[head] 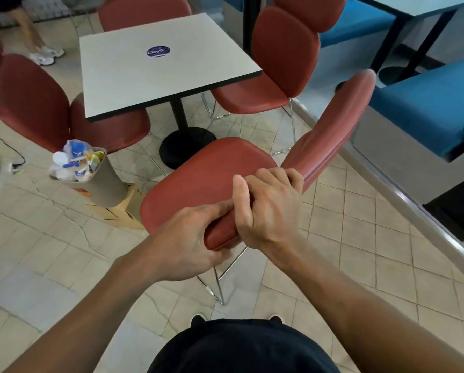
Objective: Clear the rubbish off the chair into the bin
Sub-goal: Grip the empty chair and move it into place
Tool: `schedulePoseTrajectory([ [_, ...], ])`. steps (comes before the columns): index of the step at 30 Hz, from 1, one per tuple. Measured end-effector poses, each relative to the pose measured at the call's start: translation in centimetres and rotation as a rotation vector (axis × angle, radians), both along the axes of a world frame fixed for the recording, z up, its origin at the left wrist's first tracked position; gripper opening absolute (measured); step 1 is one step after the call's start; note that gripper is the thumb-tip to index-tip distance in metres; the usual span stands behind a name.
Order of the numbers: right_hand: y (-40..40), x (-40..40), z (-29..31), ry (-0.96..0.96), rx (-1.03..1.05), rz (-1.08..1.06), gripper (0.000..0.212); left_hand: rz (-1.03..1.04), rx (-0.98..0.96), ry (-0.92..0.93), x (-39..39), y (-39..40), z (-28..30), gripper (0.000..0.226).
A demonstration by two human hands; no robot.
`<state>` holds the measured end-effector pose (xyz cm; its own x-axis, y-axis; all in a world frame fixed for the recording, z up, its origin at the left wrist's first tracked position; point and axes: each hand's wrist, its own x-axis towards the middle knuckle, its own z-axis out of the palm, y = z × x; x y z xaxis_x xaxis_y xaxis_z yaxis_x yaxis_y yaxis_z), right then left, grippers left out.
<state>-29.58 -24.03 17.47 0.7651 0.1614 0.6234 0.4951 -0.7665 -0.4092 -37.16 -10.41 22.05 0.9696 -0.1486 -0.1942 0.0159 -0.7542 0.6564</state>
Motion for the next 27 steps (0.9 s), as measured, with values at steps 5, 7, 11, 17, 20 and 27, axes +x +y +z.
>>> schedulePoseTrajectory([
  [5, 1.5, -0.9, 0.3, -0.016, -0.073, 0.053, 0.063, 0.086, -0.005, 0.043, -1.1, 1.4, 0.1, 0.066],
  [7, 0.7, -0.8, 0.5, -0.027, -0.098, 0.138, 0.063, 0.121, -0.012, 0.045, -1.4, 0.7, 0.1, 0.064],
  [11, -1.9, 1.6, 0.7, -0.031, -0.122, 0.309, 0.065, 0.257, -0.005, -0.036, -1.8, -1.8, 0.3, 0.061],
  [17, -6.0, 8.0, 1.2, -0.017, -0.281, 0.305, 0.065, 0.525, 0.399, -0.229, -1.0, -6.0, -0.3, 0.065],
  [20, -6.2, 9.2, 1.1, -0.014, -0.322, 0.310, 0.060, 0.578, 0.498, -0.302, -0.1, -5.7, -1.0, 0.064],
  [27, -5.2, 9.1, 0.7, -0.026, -0.268, 0.265, 0.054, 0.496, 0.514, -0.348, 0.3, -4.2, -1.6, 0.068],
])
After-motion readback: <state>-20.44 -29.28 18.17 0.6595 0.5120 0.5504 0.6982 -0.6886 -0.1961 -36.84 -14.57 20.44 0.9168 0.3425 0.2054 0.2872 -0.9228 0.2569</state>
